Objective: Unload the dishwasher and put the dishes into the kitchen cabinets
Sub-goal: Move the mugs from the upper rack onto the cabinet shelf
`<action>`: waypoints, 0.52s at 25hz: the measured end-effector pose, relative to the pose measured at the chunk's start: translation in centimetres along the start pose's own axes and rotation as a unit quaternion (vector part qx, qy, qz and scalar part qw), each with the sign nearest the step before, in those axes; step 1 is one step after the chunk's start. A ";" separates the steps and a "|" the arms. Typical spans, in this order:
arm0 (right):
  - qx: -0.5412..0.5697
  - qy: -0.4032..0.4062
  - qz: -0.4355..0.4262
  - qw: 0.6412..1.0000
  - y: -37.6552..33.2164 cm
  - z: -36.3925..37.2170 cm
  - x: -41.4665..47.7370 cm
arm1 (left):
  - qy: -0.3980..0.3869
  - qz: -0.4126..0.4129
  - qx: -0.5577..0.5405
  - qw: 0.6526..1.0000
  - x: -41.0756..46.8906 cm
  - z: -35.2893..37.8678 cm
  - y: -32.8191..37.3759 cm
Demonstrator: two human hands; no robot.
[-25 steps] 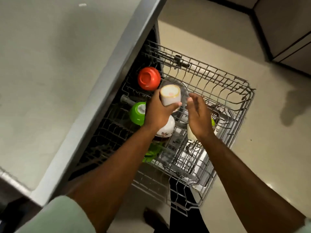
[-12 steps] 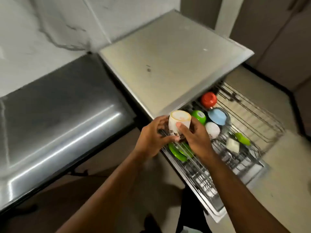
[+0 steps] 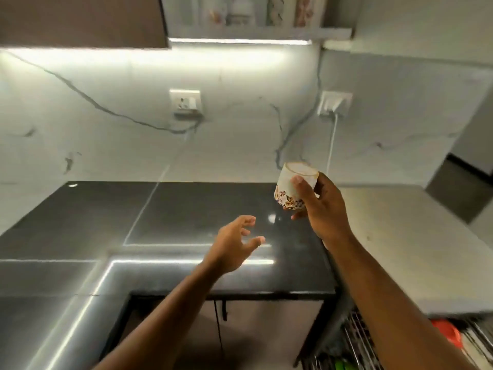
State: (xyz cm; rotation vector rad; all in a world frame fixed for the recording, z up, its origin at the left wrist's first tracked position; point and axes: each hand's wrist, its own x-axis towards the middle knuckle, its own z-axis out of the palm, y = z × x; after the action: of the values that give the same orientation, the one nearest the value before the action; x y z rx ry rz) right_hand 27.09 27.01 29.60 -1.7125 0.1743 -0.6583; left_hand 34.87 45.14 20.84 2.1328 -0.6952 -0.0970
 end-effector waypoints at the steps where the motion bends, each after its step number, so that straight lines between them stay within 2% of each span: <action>1: -0.007 -0.008 -0.017 1.000 -1.5 1.0 1.3 | 0.010 0.008 0.008 1.000 1.0 -1.9 0.6; 7: -0.017 -0.036 -0.107 0.993 -10.8 4.1 10.7 | 0.116 0.083 0.064 0.988 8.7 -12.1 6.7; 13: -0.096 0.018 -0.156 0.983 -16.1 3.1 21.8 | 0.156 0.135 0.124 0.971 15.3 -17.8 12.7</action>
State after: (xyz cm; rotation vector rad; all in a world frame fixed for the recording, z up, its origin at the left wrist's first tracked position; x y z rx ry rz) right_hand 42.93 23.90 51.55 -1.9349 -0.0071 -0.9290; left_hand 47.63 44.14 44.25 2.1944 -0.8335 0.4865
